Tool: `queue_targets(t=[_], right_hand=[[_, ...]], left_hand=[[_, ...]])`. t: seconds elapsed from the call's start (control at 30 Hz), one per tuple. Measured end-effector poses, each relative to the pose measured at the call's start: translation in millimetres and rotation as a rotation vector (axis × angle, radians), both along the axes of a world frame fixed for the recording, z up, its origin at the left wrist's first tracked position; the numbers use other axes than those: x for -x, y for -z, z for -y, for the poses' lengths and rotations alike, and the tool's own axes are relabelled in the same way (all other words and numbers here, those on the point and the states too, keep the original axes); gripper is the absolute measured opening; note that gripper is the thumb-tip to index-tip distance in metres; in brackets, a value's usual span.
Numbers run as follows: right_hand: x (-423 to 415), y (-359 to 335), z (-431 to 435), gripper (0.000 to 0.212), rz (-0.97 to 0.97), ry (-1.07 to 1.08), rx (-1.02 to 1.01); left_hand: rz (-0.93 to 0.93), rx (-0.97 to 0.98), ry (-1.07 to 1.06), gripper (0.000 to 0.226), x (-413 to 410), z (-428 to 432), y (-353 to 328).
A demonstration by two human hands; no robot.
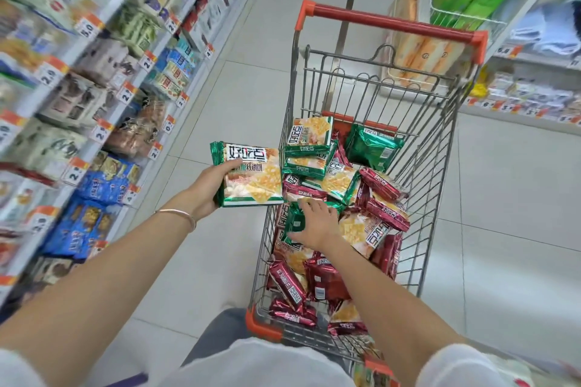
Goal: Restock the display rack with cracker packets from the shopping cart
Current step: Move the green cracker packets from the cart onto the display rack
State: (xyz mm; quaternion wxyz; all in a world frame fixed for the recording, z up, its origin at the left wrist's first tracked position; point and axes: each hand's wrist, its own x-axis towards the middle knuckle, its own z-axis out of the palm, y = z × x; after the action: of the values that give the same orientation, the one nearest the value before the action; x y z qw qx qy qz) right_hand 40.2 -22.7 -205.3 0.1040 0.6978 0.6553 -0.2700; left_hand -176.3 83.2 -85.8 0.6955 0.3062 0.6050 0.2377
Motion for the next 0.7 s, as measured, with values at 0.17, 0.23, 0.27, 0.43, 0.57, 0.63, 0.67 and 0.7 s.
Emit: queue_targets(t=[0.17, 0.23, 0.27, 0.43, 0.57, 0.63, 0.67, 0.7], right_hand=[[26, -5, -3, 0.064, -0.029, 0.296, 0.003], [24, -3, 0, 0.046, -0.115, 0.447, -0.046], [20, -4, 4, 0.038, -0.153, 0.511, -0.082], [-49, -34, 30, 0.01, -0.578, 1.013, -0.264], [-109, -69, 41, 0.024, -0.761, 1.182, -0.431], [-122, -89, 39, 0.033, -0.883, 1.184, -0.462], [-127, -99, 37, 0.036, -0.936, 1.176, -0.47], [-130, -111, 34, 0.039, -1.012, 1.174, -0.469]], left_hand=[[0.004, 0.002, -0.005, 0.033, 3, -3, 1], [-0.012, -0.003, -0.006, 0.031, 6, -5, 0], [-0.016, -0.009, -0.005, 0.031, 8, -6, 1], [-0.043, -0.065, -0.042, 0.043, 8, -8, 3], [-0.033, -0.112, -0.051, 0.04, -12, -3, -1], [-0.071, -0.186, -0.028, 0.03, -28, 0, -5], [-0.098, -0.224, -0.004, 0.022, -36, 2, -8], [-0.12, -0.256, 0.026, 0.015, -45, 6, -12]])
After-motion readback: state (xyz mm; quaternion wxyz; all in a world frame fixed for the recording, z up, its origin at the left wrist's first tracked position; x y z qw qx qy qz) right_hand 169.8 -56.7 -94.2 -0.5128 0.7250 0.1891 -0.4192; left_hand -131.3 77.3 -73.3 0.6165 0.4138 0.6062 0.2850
